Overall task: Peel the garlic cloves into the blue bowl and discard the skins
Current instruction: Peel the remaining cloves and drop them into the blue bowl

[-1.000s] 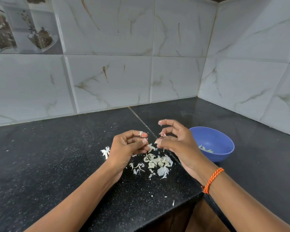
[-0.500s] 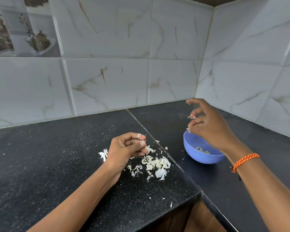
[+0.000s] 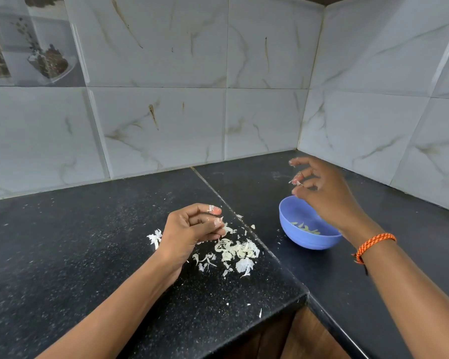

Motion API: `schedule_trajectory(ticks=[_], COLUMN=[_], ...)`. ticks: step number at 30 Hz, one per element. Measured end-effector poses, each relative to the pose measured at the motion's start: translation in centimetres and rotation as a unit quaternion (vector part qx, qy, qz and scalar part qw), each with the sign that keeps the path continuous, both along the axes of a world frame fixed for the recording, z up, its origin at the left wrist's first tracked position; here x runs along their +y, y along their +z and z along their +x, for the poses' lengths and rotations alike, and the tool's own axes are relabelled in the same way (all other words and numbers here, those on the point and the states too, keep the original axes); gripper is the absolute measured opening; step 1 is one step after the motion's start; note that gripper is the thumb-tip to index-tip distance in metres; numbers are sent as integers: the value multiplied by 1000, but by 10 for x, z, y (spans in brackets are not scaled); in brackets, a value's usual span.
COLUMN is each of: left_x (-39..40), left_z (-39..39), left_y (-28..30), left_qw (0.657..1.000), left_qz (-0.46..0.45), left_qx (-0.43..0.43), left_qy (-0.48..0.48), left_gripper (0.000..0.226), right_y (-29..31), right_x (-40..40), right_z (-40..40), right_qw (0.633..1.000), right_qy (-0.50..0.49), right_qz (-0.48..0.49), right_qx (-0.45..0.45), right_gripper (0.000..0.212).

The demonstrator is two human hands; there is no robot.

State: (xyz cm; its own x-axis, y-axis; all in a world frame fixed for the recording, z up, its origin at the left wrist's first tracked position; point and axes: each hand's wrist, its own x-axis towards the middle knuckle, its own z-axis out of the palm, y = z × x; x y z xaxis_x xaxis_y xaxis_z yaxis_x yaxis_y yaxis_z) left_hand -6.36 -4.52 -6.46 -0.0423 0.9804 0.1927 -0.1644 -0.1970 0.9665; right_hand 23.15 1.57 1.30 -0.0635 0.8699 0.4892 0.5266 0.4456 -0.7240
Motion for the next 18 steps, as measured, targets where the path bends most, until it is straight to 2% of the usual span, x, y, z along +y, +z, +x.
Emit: schedule_trajectory(ticks=[4, 7, 10, 14, 18], left_x=[0, -1, 0, 2, 3], left_z=[0, 1, 1, -1, -1], left_y=[2, 2, 3, 2, 0], left_qw=[1000, 1000, 999, 998, 998], left_qz=[15, 23, 32, 31, 29], left_qx=[7, 19, 41, 47, 47], left_qy=[2, -1, -2, 8, 9], left_gripper=[26, 25, 26, 27, 27], right_y=[-13, -39, -63, -71, -69], right_x=[-21, -38, -44, -42, -44], right_z=[-46, -84, -103, -101, -99], right_qw=[993, 983, 988, 986, 980], right_qy=[104, 176, 147, 118, 127], right_qz=[8, -23, -17, -50, -72], right_qx=[47, 41, 36, 107, 138], right_gripper=[41, 36, 29, 23, 29])
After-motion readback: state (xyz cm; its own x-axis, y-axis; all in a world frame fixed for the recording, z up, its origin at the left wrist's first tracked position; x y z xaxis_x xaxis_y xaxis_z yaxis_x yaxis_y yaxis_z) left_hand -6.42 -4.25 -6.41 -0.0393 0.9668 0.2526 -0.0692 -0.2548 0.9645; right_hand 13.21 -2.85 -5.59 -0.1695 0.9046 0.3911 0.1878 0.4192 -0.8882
